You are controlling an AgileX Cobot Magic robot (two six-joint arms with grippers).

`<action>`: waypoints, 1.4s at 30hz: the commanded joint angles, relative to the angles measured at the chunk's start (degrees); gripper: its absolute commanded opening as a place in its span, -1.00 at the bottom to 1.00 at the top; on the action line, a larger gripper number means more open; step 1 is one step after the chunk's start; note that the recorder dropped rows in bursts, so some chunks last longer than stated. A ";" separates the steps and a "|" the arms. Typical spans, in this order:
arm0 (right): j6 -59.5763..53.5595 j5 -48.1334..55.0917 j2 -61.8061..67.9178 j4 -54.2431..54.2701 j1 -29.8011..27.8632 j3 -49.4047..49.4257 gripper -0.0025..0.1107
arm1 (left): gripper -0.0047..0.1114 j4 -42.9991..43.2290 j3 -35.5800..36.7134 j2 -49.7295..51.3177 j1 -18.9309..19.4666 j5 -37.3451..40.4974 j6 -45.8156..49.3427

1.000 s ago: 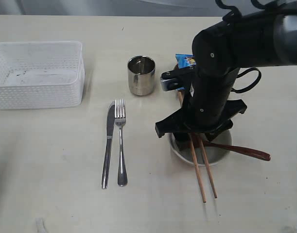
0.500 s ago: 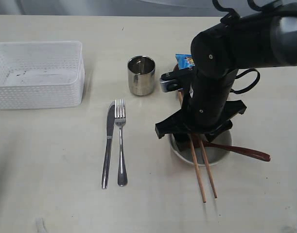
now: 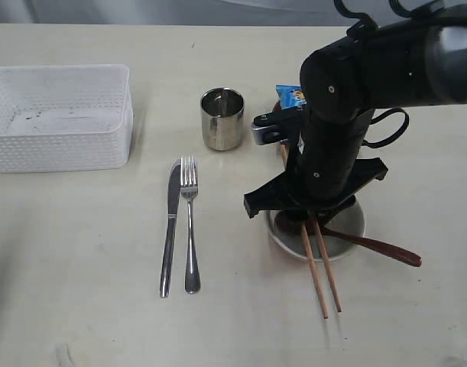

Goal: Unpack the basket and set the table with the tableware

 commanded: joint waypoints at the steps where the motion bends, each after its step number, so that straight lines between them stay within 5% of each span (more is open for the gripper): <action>1: 0.15 -0.03 -0.02 0.00 0.07 0.09 -0.28 | -0.92 -0.64 0.15 -0.26 0.15 -0.41 0.09; 42: 0.79 0.45 -0.02 -0.69 0.07 0.09 -0.28 | -0.92 -0.64 0.15 -0.26 0.15 -0.41 0.09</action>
